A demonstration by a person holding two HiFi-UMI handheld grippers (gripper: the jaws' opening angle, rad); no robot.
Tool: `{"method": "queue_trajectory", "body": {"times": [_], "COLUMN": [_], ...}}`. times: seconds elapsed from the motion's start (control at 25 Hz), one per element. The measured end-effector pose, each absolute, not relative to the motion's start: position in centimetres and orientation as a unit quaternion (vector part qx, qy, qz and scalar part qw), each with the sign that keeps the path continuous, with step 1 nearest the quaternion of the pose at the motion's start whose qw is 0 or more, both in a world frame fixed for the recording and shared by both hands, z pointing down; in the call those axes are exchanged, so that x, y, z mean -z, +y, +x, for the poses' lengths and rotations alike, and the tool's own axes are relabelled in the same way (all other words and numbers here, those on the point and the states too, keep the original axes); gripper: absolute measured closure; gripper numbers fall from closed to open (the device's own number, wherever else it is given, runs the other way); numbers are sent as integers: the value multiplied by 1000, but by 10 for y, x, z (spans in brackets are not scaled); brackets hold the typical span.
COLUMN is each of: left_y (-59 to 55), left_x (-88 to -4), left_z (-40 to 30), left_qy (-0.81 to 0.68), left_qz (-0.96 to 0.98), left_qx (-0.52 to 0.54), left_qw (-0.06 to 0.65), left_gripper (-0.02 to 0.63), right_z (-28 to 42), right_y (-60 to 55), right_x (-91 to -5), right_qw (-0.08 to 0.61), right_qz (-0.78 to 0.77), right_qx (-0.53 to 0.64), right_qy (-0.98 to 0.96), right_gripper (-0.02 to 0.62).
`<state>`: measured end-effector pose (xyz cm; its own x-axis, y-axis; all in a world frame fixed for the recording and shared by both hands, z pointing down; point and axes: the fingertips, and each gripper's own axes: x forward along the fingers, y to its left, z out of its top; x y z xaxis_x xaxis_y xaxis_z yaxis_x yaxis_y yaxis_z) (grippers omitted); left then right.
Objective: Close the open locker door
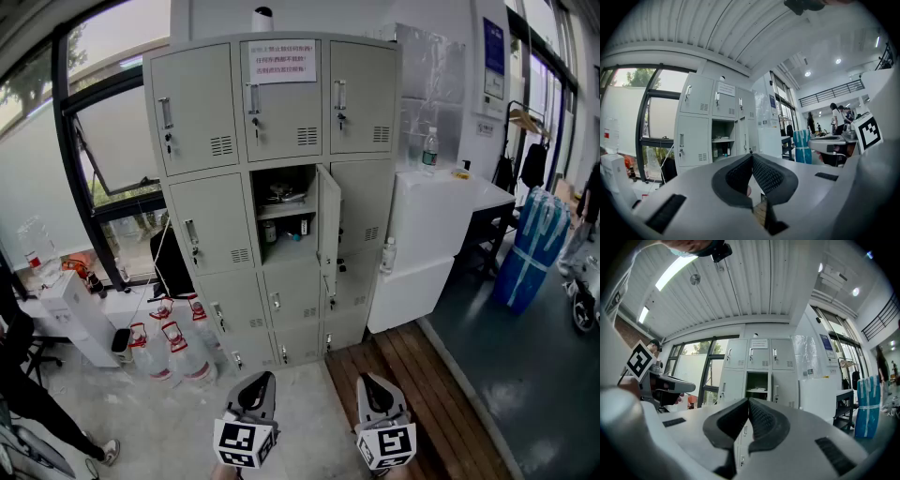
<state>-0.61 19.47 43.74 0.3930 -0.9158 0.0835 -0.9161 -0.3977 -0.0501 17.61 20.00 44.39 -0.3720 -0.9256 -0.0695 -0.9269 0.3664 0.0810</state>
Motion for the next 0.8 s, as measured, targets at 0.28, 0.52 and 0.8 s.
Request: {"method": "queue_trajectory", "body": {"times": [0.28, 0.52, 0.8], "left_y": [193, 186, 142], "left_x": [-439, -446, -451], "left_z": [1, 2, -8], "left_qy": [-555, -561, -569], "left_qz": [830, 826, 820], "left_qx": [-45, -52, -55], "left_qw": [1, 3, 4], "left_gripper": [584, 584, 584], "right_z": [189, 194, 185], "right_y": [198, 181, 134], "right_x": [-449, -453, -464], "right_qw": [1, 10, 16], "right_qz": [-560, -557, -552], "right_qx": [-47, -39, -33], "right_qy": [827, 830, 833], "right_gripper": [577, 577, 577]}}
